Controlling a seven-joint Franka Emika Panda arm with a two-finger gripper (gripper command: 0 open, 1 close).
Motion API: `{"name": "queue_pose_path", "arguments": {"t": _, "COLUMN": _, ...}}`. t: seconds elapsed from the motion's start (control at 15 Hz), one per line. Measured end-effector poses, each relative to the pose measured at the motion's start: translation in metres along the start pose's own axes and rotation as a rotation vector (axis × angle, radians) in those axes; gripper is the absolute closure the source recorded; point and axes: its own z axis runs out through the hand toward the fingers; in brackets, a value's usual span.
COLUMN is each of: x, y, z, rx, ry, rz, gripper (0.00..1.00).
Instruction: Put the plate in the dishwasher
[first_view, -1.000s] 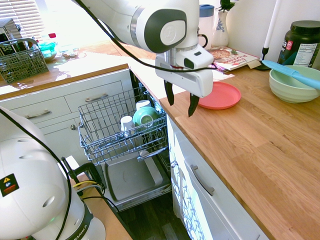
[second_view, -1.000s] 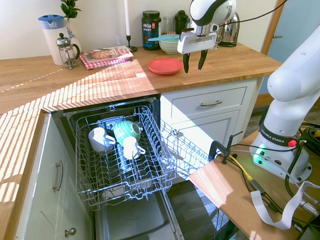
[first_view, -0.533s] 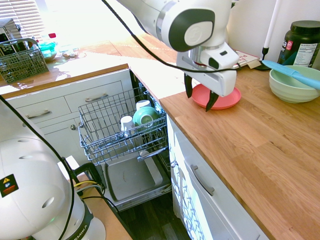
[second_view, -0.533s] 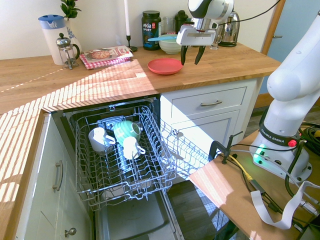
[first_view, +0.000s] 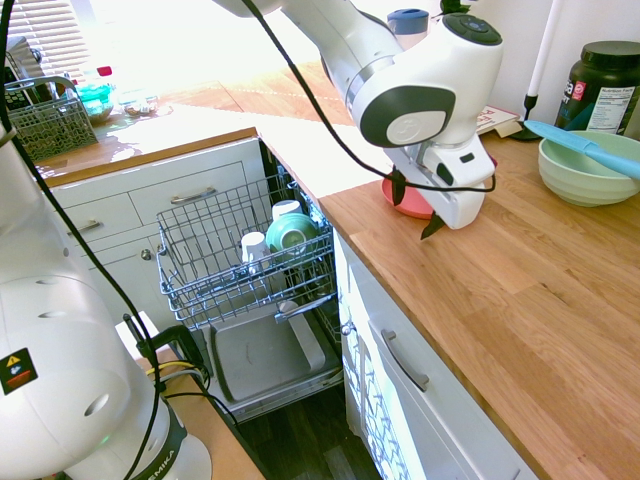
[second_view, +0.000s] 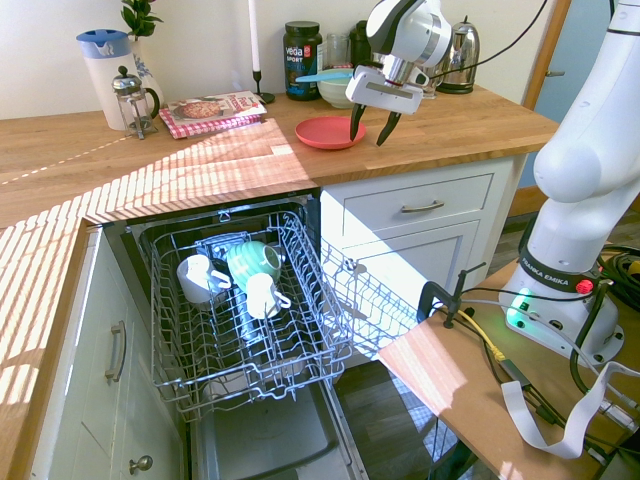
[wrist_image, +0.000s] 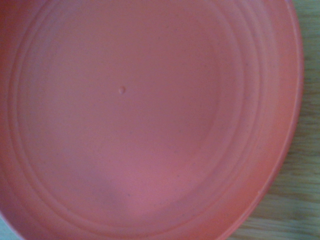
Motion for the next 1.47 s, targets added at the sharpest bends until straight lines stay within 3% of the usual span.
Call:
{"name": "queue_pose_path", "arguments": {"t": 0.67, "x": 0.027, "y": -0.025, "z": 0.006, "rx": 0.02, "ry": -0.017, "rz": 0.046, "gripper": 0.0}}
{"name": "queue_pose_path", "arguments": {"t": 0.73, "x": 0.027, "y": -0.03, "z": 0.008, "rx": 0.005, "ry": -0.024, "rz": 0.055, "gripper": 1.0}}
{"name": "queue_pose_path", "arguments": {"t": 1.47, "x": 0.02, "y": -0.052, "z": 0.018, "rx": -0.085, "ry": -0.025, "rz": 0.053, "gripper": 1.0}}
